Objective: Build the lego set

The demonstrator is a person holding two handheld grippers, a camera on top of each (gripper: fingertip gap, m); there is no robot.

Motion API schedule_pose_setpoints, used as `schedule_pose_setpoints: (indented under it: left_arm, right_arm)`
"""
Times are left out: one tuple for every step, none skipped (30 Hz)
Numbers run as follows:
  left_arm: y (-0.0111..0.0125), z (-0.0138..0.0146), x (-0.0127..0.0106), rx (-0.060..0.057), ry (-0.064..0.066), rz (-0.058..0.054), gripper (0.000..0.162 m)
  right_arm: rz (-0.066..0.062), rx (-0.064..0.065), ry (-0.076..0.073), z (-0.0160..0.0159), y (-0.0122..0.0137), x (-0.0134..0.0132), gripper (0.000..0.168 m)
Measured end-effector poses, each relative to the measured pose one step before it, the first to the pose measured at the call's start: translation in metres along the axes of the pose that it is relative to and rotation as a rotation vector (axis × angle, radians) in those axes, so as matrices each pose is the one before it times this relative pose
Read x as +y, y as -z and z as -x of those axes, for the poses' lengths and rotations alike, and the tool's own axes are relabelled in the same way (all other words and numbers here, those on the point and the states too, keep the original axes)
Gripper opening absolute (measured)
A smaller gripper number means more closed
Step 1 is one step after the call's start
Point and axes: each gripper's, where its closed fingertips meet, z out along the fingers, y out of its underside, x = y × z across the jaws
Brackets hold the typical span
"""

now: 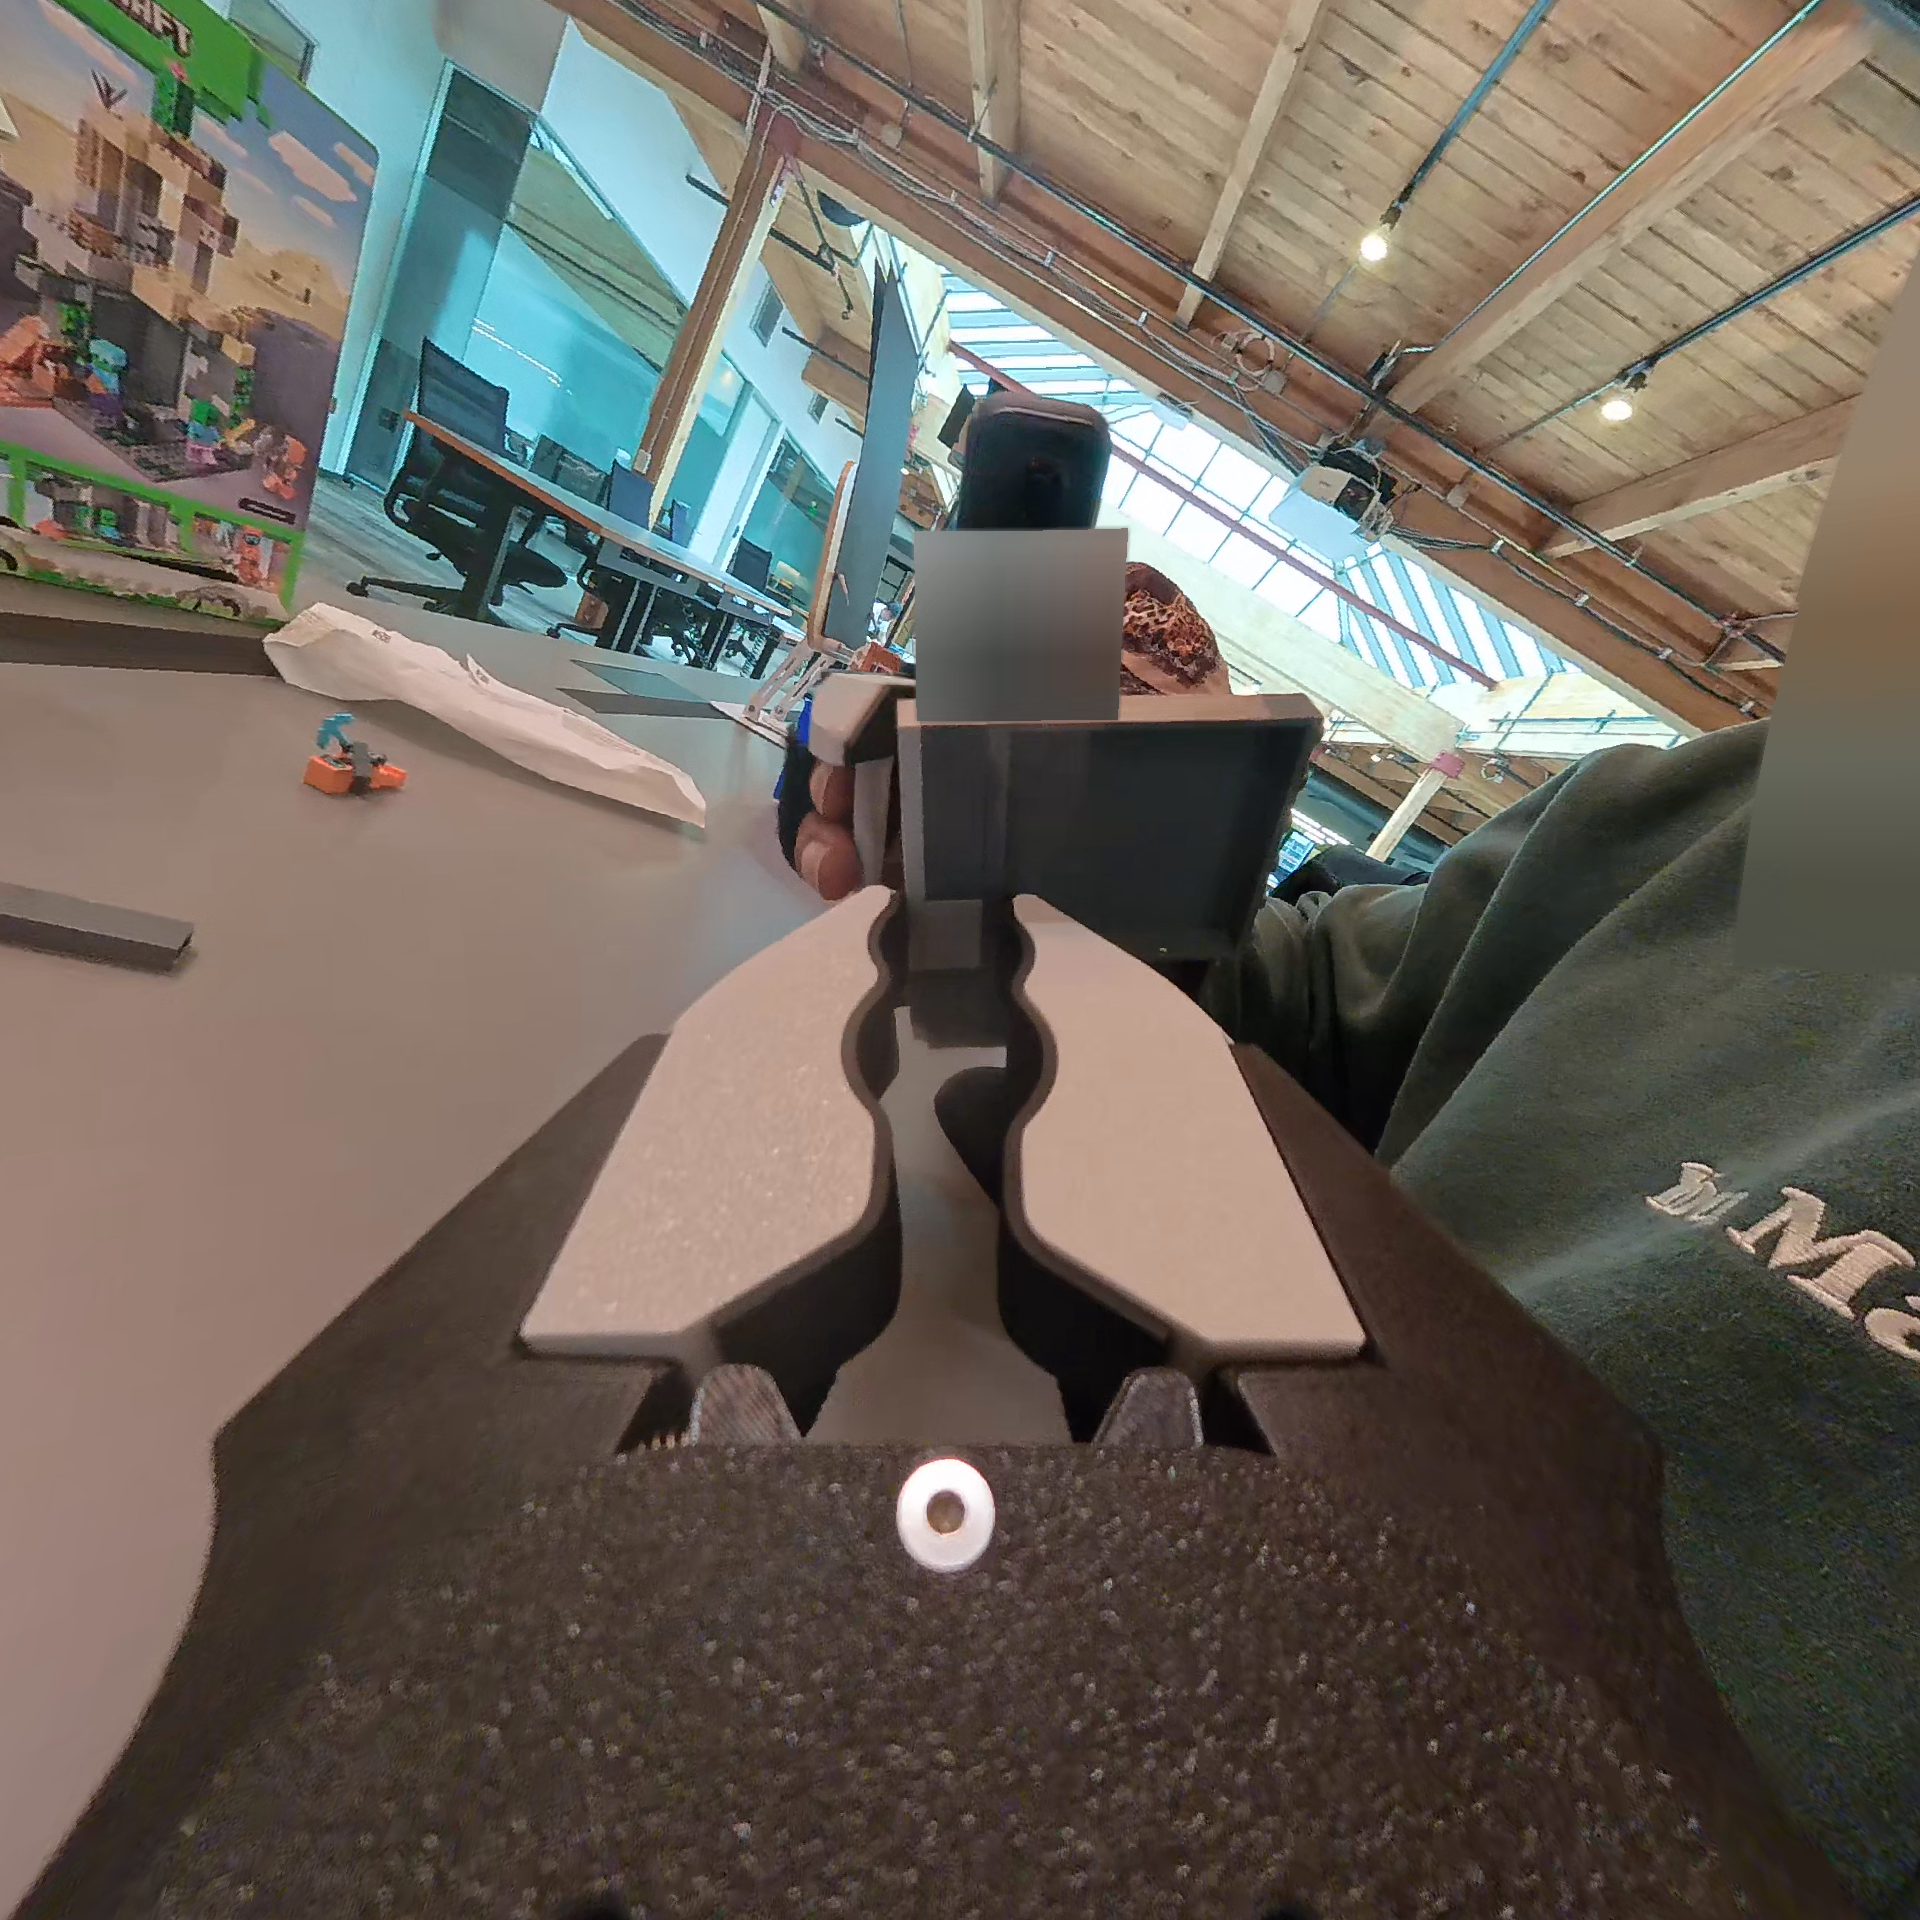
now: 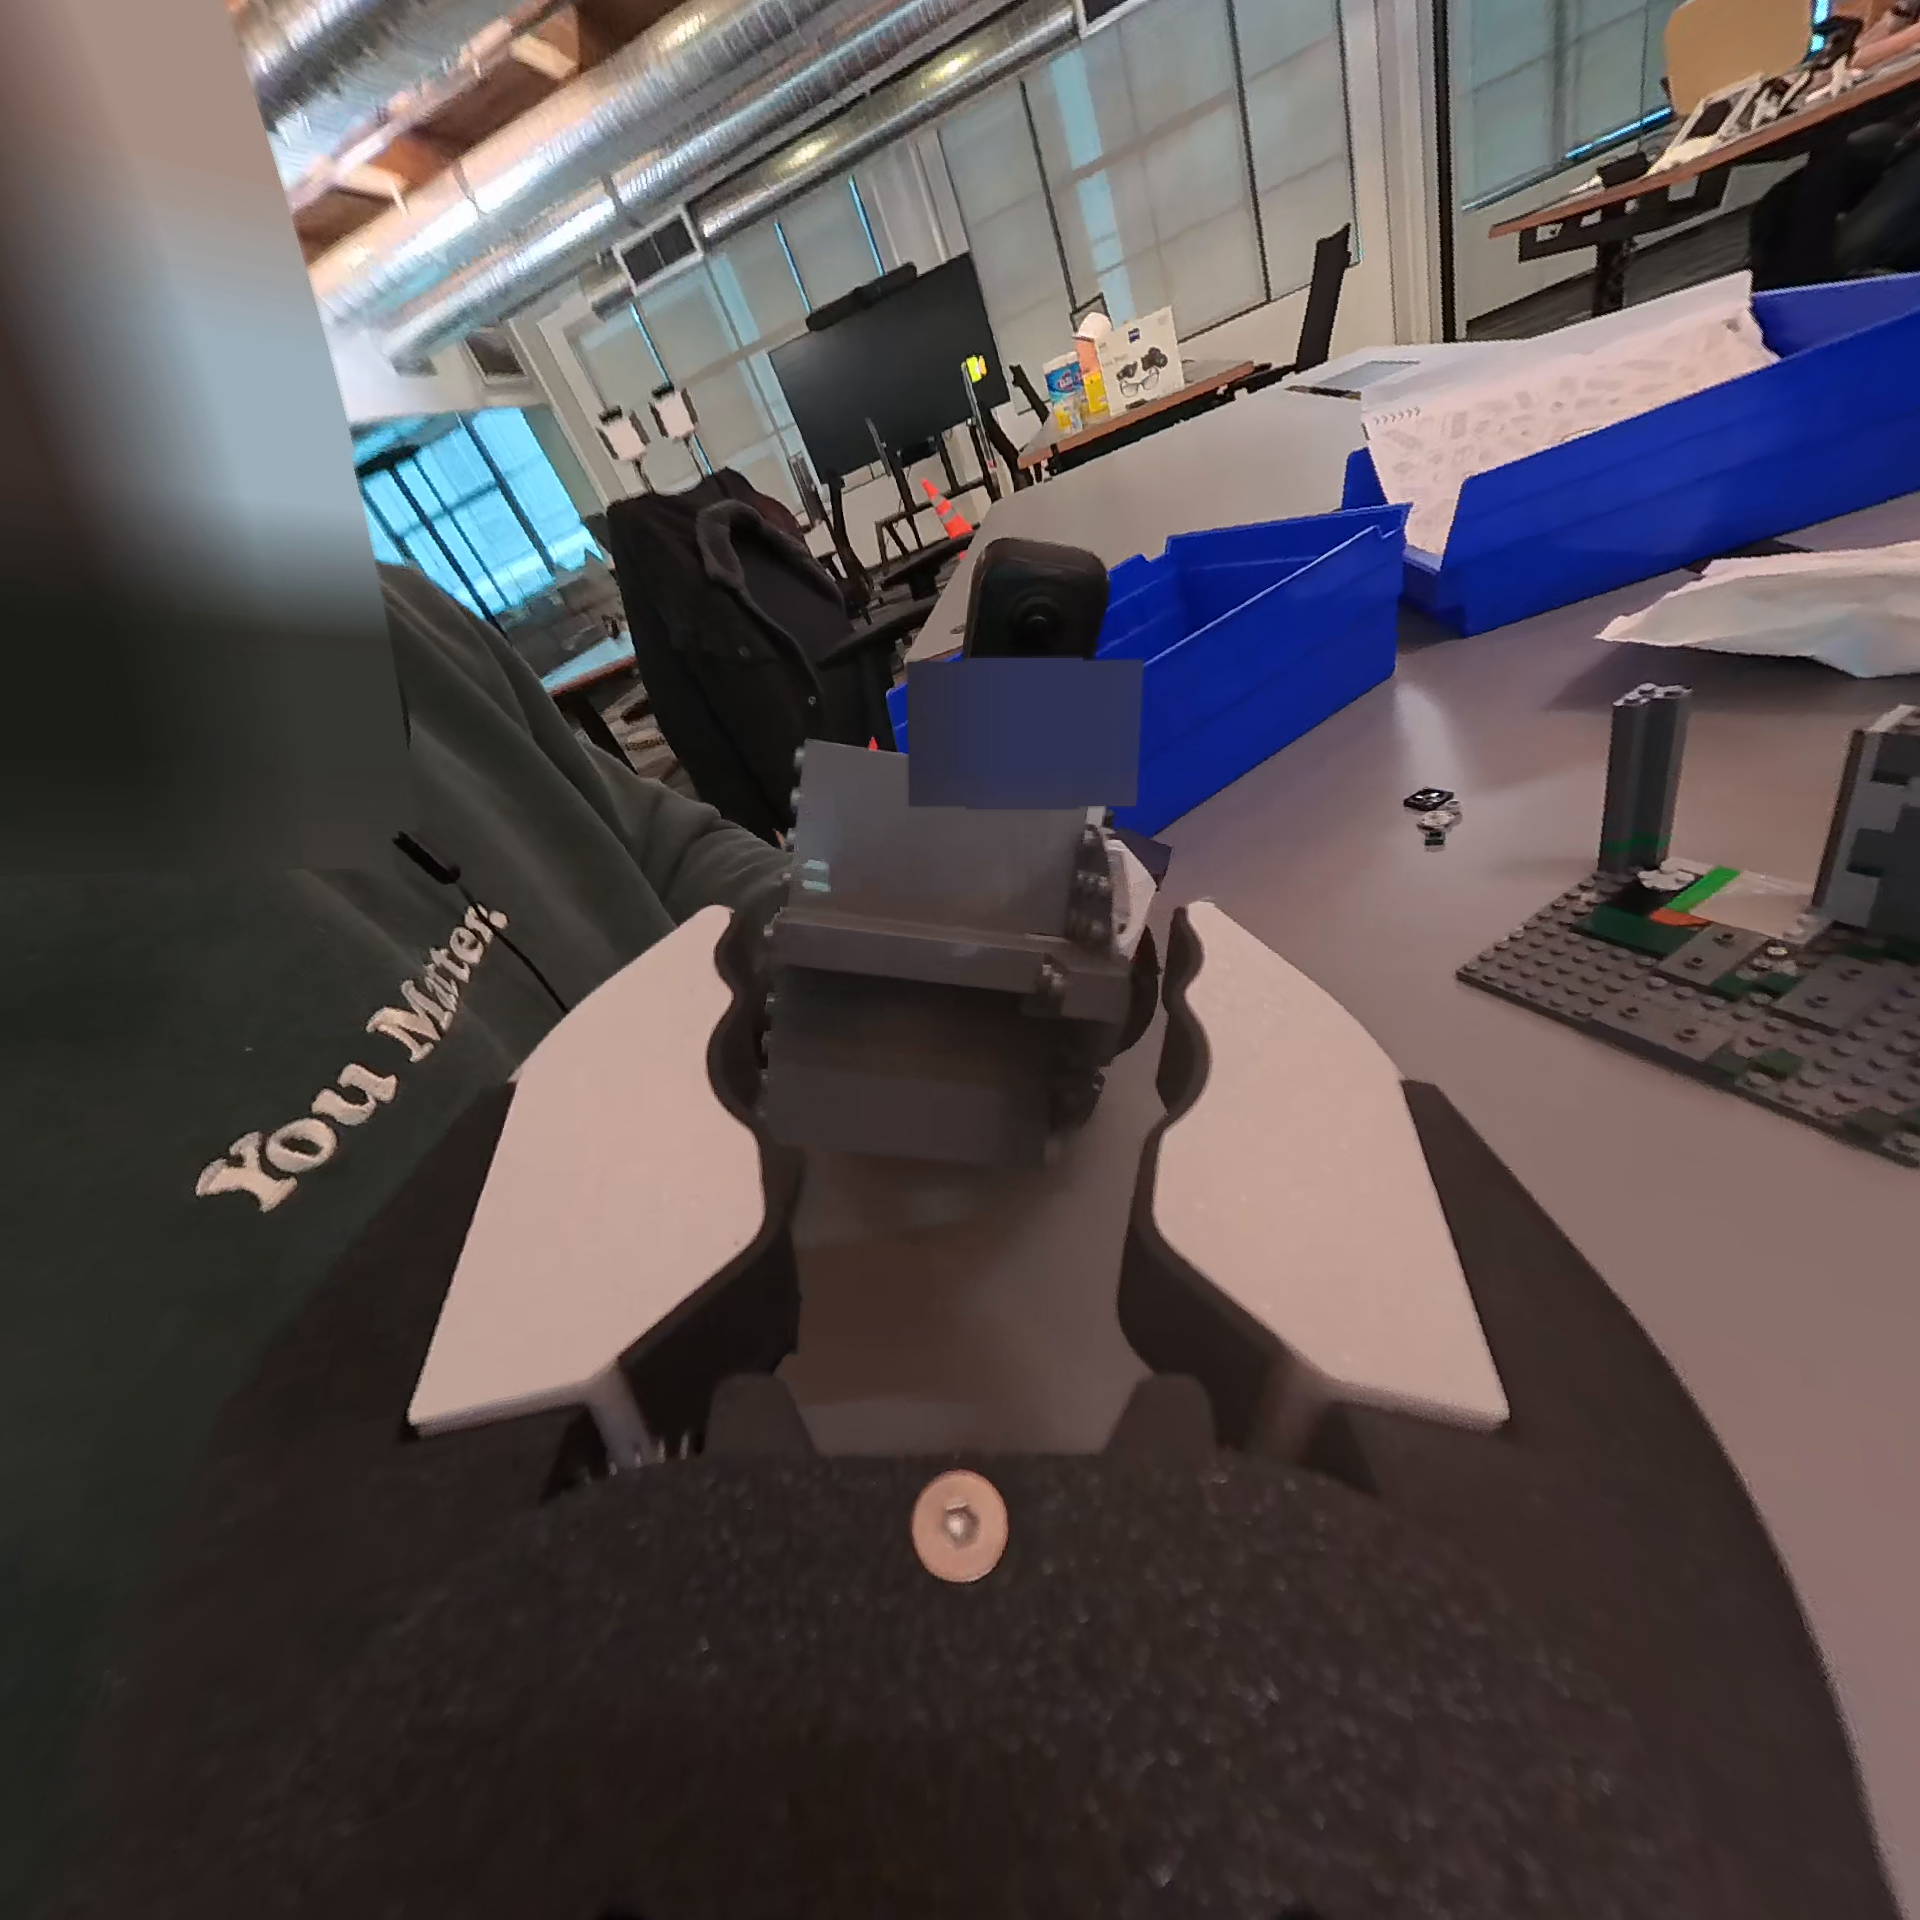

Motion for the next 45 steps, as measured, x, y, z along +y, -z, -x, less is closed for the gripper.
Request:
schedule_pose_setpoints:
  left_arm:
    - [0.00005,-0.00043,0.00014,0.0016,-0.0019,0.0012,0.016]
    - [-0.00005,-0.00044,-0.00004,0.0013,-0.0013,-0.0002,0.016]
    - [-0.00014,-0.00050,0.00000,0.0011,-0.0019,0.0003,0.016]
    - [-0.00018,-0.00059,-0.00007,0.0003,-0.0029,0.0003,0.016]
    - [-0.00025,-0.00080,-0.00001,0.0025,-0.0038,0.0006,0.015]
    - [0.00002,-0.00036,-0.00046,-0.0006,0.0014,-0.0036,0.015]
    - [-0.00002,-0.00011,0.00009,-0.0008,0.0013,-0.0007,0.015]
    - [-0.00013,-0.00055,-0.00015,0.0022,0.0014,-0.0019,0.015]
    - [-0.00025,-0.00079,-0.00020,0.0021,0.0024,-0.0015,0.015]
    - [-0.00044,-0.00098,-0.00009,0.0028,-0.0010,-0.0008,0.015]
    - [-0.00043,-0.00081,-0.00012,0.0023,-0.0012,-0.0007,0.015]
    - [-0.00048,-0.00123,-0.00012,0.0068,0.0010,-0.0004,0.015]
    - [-0.00044,-0.00092,-0.00012,0.0070,0.0032,-0.0008,0.015]
    - [-0.00025,0.00027,-0.00012,-0.0002,0.0020,-0.0014,0.016]
    - [0.00017,0.00063,-0.00068,-0.0031,-0.0009,-0.0028,0.015]
    - [0.00041,0.00021,-0.00037,-0.0010,-0.0021,-0.0003,0.015]
    - [0.00048,0.00002,-0.00059,-0.0001,-0.0027,-0.0021,0.015]
    - [0.00031,-0.00033,-0.00001,0.0008,-0.0012,0.0010,0.015]
    - [0.00006,0.00030,-0.00002,-0.0036,-0.0028,0.0002,0.015]
    - [0.00005,0.00020,0.00005,-0.0018,-0.0020,0.0013,0.015]
    - [0.00005,0.00007,0.00031,-0.0016,-0.0017,0.0027,0.015]
    - [0.00020,0.00028,0.00027,-0.0037,-0.0035,0.0021,0.015]
    - [0.00020,-0.00014,0.00018,-0.0004,-0.0012,0.0021,0.015]
    - [0.00015,-0.00003,0.00021,-0.0014,-0.0009,0.0007,0.015]
    - [-0.00003,-0.00003,-0.00006,-0.0005,0.0013,-0.0004,0.015]
    - [-0.00023,0.00006,0.00012,0.0003,0.0022,0.0005,0.015]
    - [-0.00001,0.00043,0.00037,-0.0001,0.0020,0.0014,0.015]
    - [-0.00028,-0.00054,0.00012,0.0042,0.0010,-0.0002,0.015]
    - [-0.00057,-0.00070,0.00002,0.0026,-0.0029,0.0001,0.015]
    - [-0.00074,-0.00068,-0.00041,0.0022,-0.0045,-0.0012,0.015]
    - [-0.00061,-0.00066,-0.00046,0.0018,-0.0035,-0.0005,0.016]
    - [-0.00031,0.00048,0.00016,-0.0054,-0.0069,0.0034,0.015]
    - [0.00022,0.00036,0.00010,-0.0023,-0.0055,0.0007,0.015]
    - [0.00063,0.00003,-0.00069,-0.0005,0.0022,-0.0038,0.015]
    - [0.00030,0.00043,-0.00020,-0.0042,-0.0022,-0.0009,0.015]
    - [-0.00021,0.00045,0.00052,-0.0069,-0.0100,0.0045,0.016]
    - [-0.00046,-0.00007,0.00027,-0.0074,-0.0142,0.0041,0.016]
    - [-0.00077,-0.00102,0.00021,-0.0042,-0.0139,0.0046,0.016]
    - [-0.00036,-0.00060,0.00004,-0.0066,-0.0141,0.0025,0.015]
    - [0.00035,0.00003,-0.00050,-0.0095,-0.0148,-0.0007,0.016]
    - [0.00010,-0.00036,-0.00022,-0.0049,-0.0112,0.0031,0.015]
    - [-0.00001,-0.00065,-0.00017,-0.0051,-0.0138,0.0027,0.015]
    - [-0.00051,-0.00081,-0.00005,-0.0051,-0.0119,0.0020,0.015]
    - [-0.00072,-0.00001,-0.00035,-0.0112,-0.0139,0.0003,0.016]
    - [-0.00065,-0.00026,-0.00021,-0.0030,-0.0109,0.0005,0.015]
  right_arm:
    - [-0.0102,-0.0040,-0.0202,-0.00124,0.00157,-0.00162,0.074]
    - [-0.0087,-0.0079,-0.0198,-0.00095,0.00168,-0.00128,0.073]
    - [0.0014,-0.0042,-0.0138,-0.00109,0.00098,0.00054,0.072]
    - [0.0083,-0.0022,-0.0040,-0.00039,-0.00022,0.00186,0.071]
    - [0.0057,-0.0092,-0.0016,0.00126,-0.00076,0.00172,0.071]
    - [-0.0065,-0.0104,-0.0072,0.00138,-0.00035,-0.00030,0.069]
    - [-0.0024,-0.0024,-0.0015,0.00021,-0.00017,-0.00009,0.068]
    - [-0.0006,0.0010,0.0040,-0.00023,0.00027,0.00021,0.067]
    - [-0.0024,-0.0006,0.0038,0.00007,0.00045,0.00002,0.063]
    - [-0.0029,-0.0038,-0.0015,0.00051,0.00021,0.00001,0.060]
    - [-0.0045,-0.0088,-0.0046,0.00131,-0.00019,-0.00001,0.059]
    - [-0.0047,-0.0066,-0.0058,0.00119,-0.00011,-0.00023,0.058]
    - [-0.0006,-0.0041,-0.0082,0.00063,-0.00003,0.00002,0.059]
    - [0.0039,-0.0058,-0.0079,0.00078,-0.00003,0.00025,0.063]
    - [0.0051,-0.0093,-0.0015,0.00184,-0.00015,0.00028,0.065]
    - [0.0064,-0.0057,0.0029,0.00180,-0.00078,0.00052,0.066]
    - [0.0080,0.0024,0.0043,0.00060,-0.00106,0.00082,0.066]
    - [-0.0016,-0.0001,0.0003,0.00043,-0.00073,-0.00042,0.066]
    - [-0.0022,-0.0031,-0.0047,0.00014,-0.00044,-0.00022,0.065]
    - [0.0006,-0.0049,-0.0044,0.00027,-0.00032,0.00054,0.064]
    - [-0.0001,-0.0057,-0.0043,0.00028,-0.00036,0.00063,0.064]
    - [-0.0005,-0.0061,-0.0022,0.00054,-0.00029,0.00074,0.063]
    - [-0.0035,-0.0018,0.0007,0.00045,-0.00023,0.00035,0.062]
    - [-0.0029,0.0002,0.0016,0.00021,-0.00020,0.00025,0.062]
    - [-0.0036,0.0003,0.0001,-0.00003,0.00006,-0.00004,0.062]
    - [-0.0020,0.0001,0.0004,0.00002,0.00017,0.00008,0.062]
    - [0.0004,0.0031,0.0037,-0.00016,0.00022,0.00018,0.062]
    - [-0.0016,0.0003,0.0009,0.00031,0.00008,-0.00013,0.062]
    - [-0.0058,-0.0039,-0.0032,0.00072,0.00039,-0.00071,0.062]
    - [-0.0058,-0.0052,-0.0073,0.00057,0.00051,-0.00103,0.062]
    - [-0.0046,-0.0072,-0.0063,0.00098,0.00047,-0.00110,0.062]
    - [-0.0023,-0.0072,0.0002,0.00138,0.00007,-0.00099,0.066]
    - [0.0022,-0.0033,0.0029,0.00127,-0.00036,-0.00047,0.070]
    - [0.0079,0.0038,0.0066,0.00039,-0.00076,0.00049,0.073]
    - [0.0104,0.0143,0.0131,-0.00111,-0.00105,0.00121,0.073]
    - [0.0066,0.0132,0.0129,-0.00118,-0.00107,0.00099,0.073]
    - [0.0070,0.0069,0.0037,-0.00084,-0.00099,0.00114,0.073]
    - [0.0066,0.0020,0.0034,-0.00026,-0.00102,0.00126,0.071]
    - [0.0034,-0.0008,0.0078,0.00052,-0.00077,0.00093,0.071]
    - [-0.0018,0.0023,0.0073,0.00034,-0.00035,-0.00014,0.071]
    - [-0.0032,0.0044,0.0141,0.00037,0.00004,-0.00035,0.071]
    - [0.0017,0.0041,0.0158,0.00078,-0.00001,0.00039,0.071]
    - [0.0023,0.0048,0.0134,0.00070,-0.00006,0.00026,0.071]
    - [0.0062,0.0098,0.0122,0.00009,-0.00036,0.00084,0.072]
    - [0.0091,0.0071,0.0149,0.00082,-0.00092,0.00140,0.076]
